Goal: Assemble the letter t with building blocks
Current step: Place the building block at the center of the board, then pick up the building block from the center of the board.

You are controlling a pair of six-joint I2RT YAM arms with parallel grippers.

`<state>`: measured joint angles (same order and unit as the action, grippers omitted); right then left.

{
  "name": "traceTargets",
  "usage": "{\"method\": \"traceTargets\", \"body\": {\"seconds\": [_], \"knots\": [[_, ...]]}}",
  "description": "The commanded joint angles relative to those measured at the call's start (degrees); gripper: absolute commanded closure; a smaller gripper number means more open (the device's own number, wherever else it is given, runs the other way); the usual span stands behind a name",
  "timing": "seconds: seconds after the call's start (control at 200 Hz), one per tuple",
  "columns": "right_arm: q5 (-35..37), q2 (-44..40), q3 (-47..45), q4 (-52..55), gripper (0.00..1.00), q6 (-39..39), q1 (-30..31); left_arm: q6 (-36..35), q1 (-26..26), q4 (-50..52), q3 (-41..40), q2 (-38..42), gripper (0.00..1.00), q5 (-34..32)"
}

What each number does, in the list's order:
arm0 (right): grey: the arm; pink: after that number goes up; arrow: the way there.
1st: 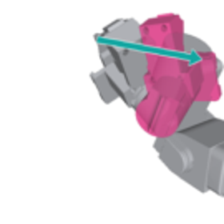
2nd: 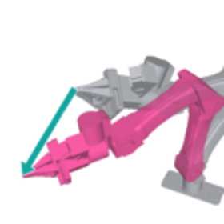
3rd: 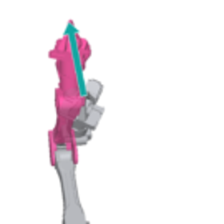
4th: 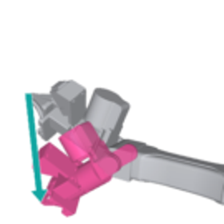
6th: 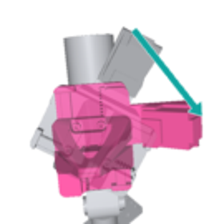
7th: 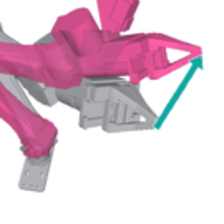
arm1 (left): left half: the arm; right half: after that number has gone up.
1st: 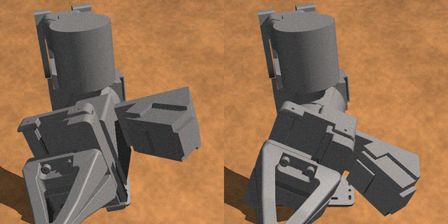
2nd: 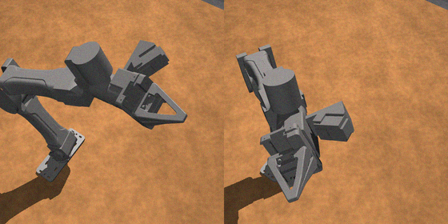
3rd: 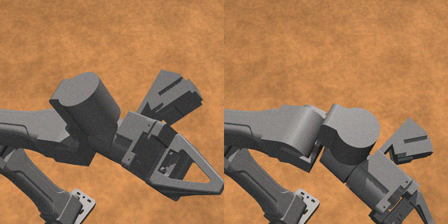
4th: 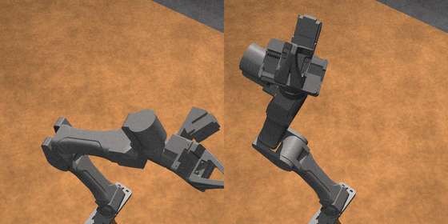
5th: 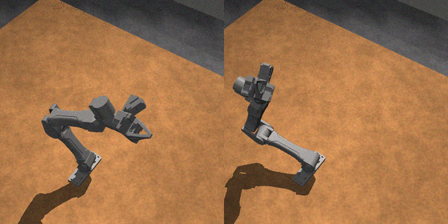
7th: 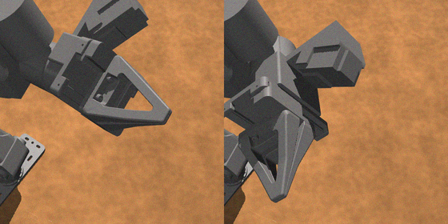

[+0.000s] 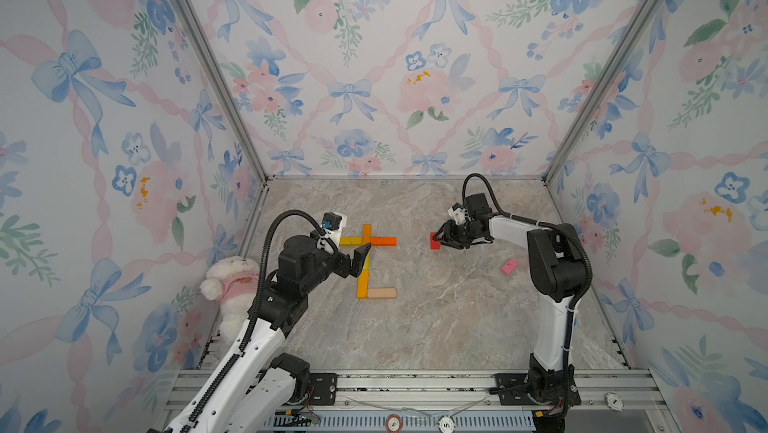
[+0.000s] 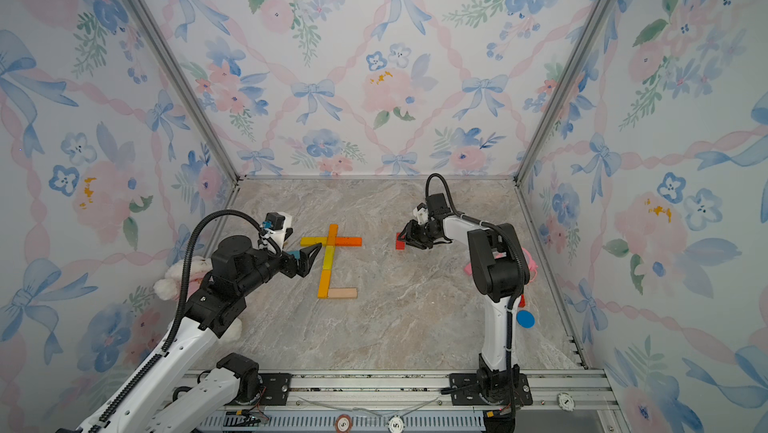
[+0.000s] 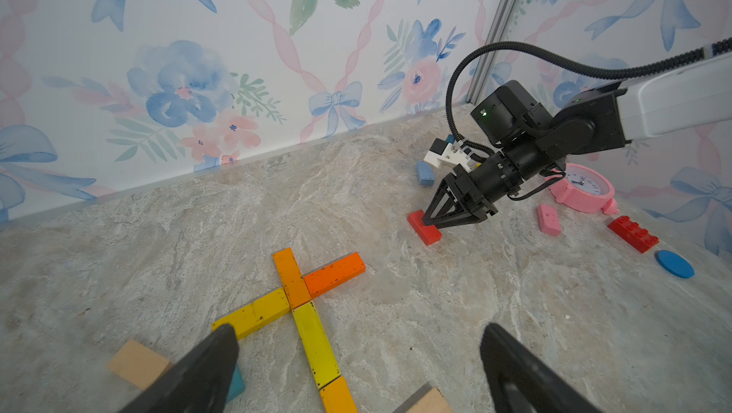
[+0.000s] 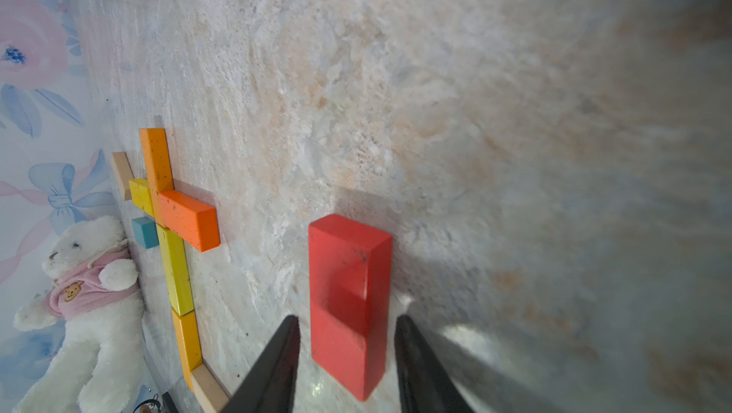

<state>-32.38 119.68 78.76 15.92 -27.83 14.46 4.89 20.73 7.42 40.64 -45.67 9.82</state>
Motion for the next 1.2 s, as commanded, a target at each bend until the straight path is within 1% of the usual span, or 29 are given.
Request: {"method": "traceTargets", "body": {"seconds": [0.0,0.095,0.11,0.155,0.24,0.3,0.36,0.47,0.535,0.61,0.67,0.73,0.775,0.85,0.88,0.93,0.97,1.055,1.09,1.195], "knots": [[2.8,-1.5,0.2,3.8,0.52,1.1,-0.9,1.9,0.4,0.9,0.5,-0.9,0.02,-1.4],[4.0,-4.6,-0.2,4.4,0.46,1.8,-1.0,4.3,0.4,1.8,1.2,-2.7,0.02,-3.6],[4.3,-5.4,-0.3,4.6,0.45,1.9,-1.0,4.9,0.4,2.1,3.0,-3.2,0.02,-4.3],[5.8,-7.7,-0.3,5.6,0.42,2.7,-0.9,6.4,0.1,3.5,4.9,-5.0,0.02,-5.8],[8.7,-13.4,-0.7,7.9,0.33,4.8,-0.9,9.2,-1.9,8.0,10.2,-9.9,0.02,-8.1],[11.2,-18.2,-1.5,9.3,0.23,6.9,-0.7,11.1,-4.6,11.5,14.3,-13.9,0.02,-8.7],[14.0,-23.5,-2.6,10.3,0.15,9.4,-0.4,12.9,-8.6,14.1,17.9,-17.9,0.02,-8.1],[16.2,-33.3,-5.5,10.2,0.04,12.3,-0.3,13.9,-14.0,19.9,24.5,-25.8,0.02,-6.8],[16.7,-37.9,-7.1,10.4,0.0,13.1,-0.2,14.6,-16.3,22.9,28.1,-31.5,0.02,-6.2],[16.1,-42.0,-8.4,11.4,0.02,14.7,0.2,16.2,-19.1,24.7,31.0,-37.9,0.02,-5.6],[15.7,-44.9,-10.1,11.2,0.04,15.6,0.8,16.0,-20.6,25.8,32.9,-43.2,0.02,-7.2],[15.2,-47.3,-11.6,11.0,0.04,16.1,1.4,16.0,-21.9,27.7,35.3,-48.4,0.05,-9.7],[15.2,-48.9,-12.7,11.0,0.04,16.3,2.0,15.9,-22.6,28.2,36.8,-51.9,0.07,-9.8],[15.7,-51.0,-13.9,11.7,0.04,17.0,3.0,16.6,-23.4,29.3,39.4,-57.0,0.16,-9.0],[15.7,-51.7,-14.2,12.0,0.04,17.2,3.2,16.7,-23.5,29.6,40.3,-58.7,0.17,-8.6],[15.6,-52.9,-14.9,12.2,0.04,17.3,3.5,17.4,-23.5,30.2,41.9,-61.5,0.24,-9.5],[15.6,-53.8,-15.5,12.3,0.04,17.4,3.7,17.8,-23.7,30.4,42.5,-63.1,0.28,-9.5],[16.0,-55.4,-16.9,12.6,0.04,17.8,3.8,18.3,-23.9,30.7,43.6,-66.1,0.4,-8.8],[16.1,-56.0,-17.6,12.5,0.04,17.7,3.7,18.6,-23.8,30.7,43.7,-66.7,0.42,-8.6],[15.6,-56.8,-18.7,12.6,0.04,17.9,3.8,19.3,-23.8,30.7,44.0,-69.0,0.43,-10.1]]}}
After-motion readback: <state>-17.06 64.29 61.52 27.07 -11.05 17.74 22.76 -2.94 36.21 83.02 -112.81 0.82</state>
